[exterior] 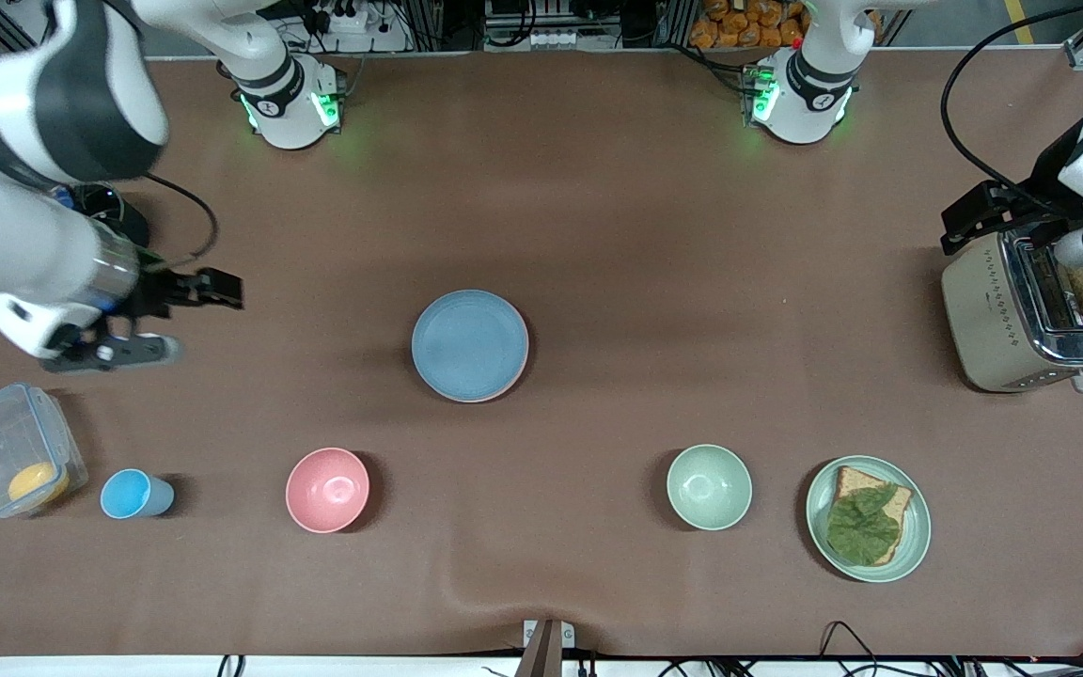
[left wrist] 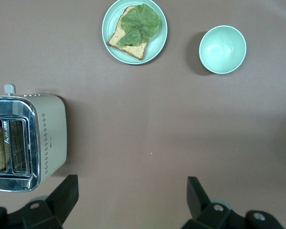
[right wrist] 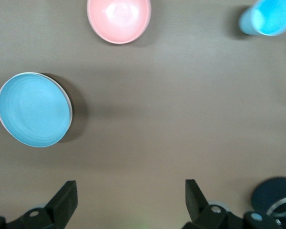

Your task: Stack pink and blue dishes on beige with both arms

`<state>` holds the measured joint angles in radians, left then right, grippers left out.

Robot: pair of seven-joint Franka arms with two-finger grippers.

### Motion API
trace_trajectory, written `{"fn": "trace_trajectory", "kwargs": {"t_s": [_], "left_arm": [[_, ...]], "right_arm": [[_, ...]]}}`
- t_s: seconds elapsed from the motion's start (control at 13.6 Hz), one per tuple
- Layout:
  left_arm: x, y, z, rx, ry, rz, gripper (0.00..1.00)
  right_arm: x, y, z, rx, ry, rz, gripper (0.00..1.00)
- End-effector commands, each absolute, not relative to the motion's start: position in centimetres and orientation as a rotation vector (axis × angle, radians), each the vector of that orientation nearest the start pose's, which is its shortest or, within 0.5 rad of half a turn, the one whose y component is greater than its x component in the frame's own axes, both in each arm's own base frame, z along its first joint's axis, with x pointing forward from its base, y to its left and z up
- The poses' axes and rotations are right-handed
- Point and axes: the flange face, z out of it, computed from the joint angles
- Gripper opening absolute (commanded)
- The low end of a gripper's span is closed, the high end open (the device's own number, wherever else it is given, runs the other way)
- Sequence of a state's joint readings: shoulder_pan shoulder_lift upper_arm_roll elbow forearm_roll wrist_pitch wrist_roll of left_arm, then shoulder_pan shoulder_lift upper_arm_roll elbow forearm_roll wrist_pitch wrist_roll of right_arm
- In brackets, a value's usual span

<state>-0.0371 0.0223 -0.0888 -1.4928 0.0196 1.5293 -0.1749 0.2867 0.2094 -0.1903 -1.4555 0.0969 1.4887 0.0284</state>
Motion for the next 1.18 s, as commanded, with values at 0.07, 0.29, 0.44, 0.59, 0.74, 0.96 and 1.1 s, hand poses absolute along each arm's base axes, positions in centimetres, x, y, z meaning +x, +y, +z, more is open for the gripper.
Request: {"fn": "trace_trajectory", "kwargs": {"t_s": [0.07,0.29,0.44,0.59,0.74,0.96,1.1], "left_arm": [[54.6,-6.8,65.3,-3.131,-0.040,-0.026,1.00],[54.5,-6.8,65.4,-3.131,-0.040,-0.029,1.00],[54.5,-6.7,65.4,-3.132,-0.040,-0.031,1.00],[54.5,-6.8,65.5,-3.131,-0.037,-0.031,1.00],[54.5,-6.8,65.5,-3.131,-0.037,-0.031,1.00],[54.4,-6.6,65.6,-3.133,-0.040,-0.033,1.00],[54.4,-6.6,65.6,-3.133,-0.040,-0.033,1.00]], "right_arm": [[56.7,0.7,61.3,-3.067,-0.011,0.135,1.00],[56.1,-2.9,62.5,-3.086,0.062,0.077,1.00],[55.2,-3.3,62.3,-3.158,0.042,0.050,1.00],[54.9,-3.0,62.0,-3.164,0.024,0.019,1.00],[55.1,-3.0,61.8,-3.168,0.022,0.024,1.00],[55.2,-2.8,61.7,-3.168,0.017,0.026,1.00],[55.2,-2.7,61.8,-3.168,0.009,0.026,1.00]]}}
